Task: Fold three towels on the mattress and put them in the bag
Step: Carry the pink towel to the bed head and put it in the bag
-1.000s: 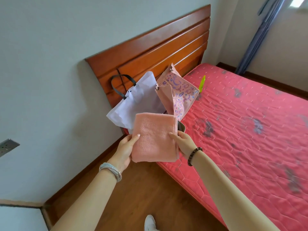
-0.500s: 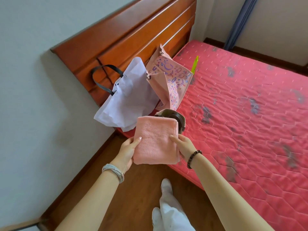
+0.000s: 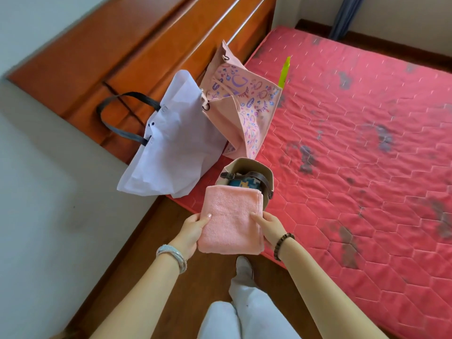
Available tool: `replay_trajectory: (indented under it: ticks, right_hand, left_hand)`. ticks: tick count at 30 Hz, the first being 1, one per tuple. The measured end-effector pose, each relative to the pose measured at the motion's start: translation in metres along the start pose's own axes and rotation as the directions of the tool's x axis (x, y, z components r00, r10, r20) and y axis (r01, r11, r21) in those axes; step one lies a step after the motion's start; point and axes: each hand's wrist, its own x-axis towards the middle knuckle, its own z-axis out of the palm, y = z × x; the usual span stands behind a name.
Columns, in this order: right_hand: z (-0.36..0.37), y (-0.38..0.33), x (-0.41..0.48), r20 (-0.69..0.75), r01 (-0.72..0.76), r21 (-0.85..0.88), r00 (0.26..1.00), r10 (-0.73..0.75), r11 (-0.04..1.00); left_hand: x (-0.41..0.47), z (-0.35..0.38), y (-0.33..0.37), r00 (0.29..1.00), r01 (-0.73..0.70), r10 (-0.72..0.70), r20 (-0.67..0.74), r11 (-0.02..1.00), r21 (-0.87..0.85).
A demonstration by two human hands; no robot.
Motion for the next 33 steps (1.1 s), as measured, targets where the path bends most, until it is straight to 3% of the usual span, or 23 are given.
replay_trajectory:
  ticks: [7,16,22,33]
  right_hand:
    - [-0.011,0.019,0.032,-0.04,-0.109,0.019,0.993,0.11,0.994]
    - [-0.003,0.024,0.064,-0.175,-0.039,-0.007,0.984,0.037,0.999]
    - [0.01,0.022,0.086,-0.188,-0.049,0.096,0.98,0.067,0.994]
    - [0.029,0.011,0.134,-0.28,0.017,0.126,0.96,0.019,0.992]
  left_hand:
    - [0.038,0.015,0.002,0.996,0.08,-0.082,0.032,0.995,0.055]
    - [0.105,0.014,0.005,0.99,0.086,-0.106,0.095,0.978,0.189]
    - [0.148,0.008,0.016,0.989,0.079,-0.108,0.1,0.963,0.256]
    - [0.197,0.019,0.03,0.978,-0.061,-0.03,0.206,0.905,0.422]
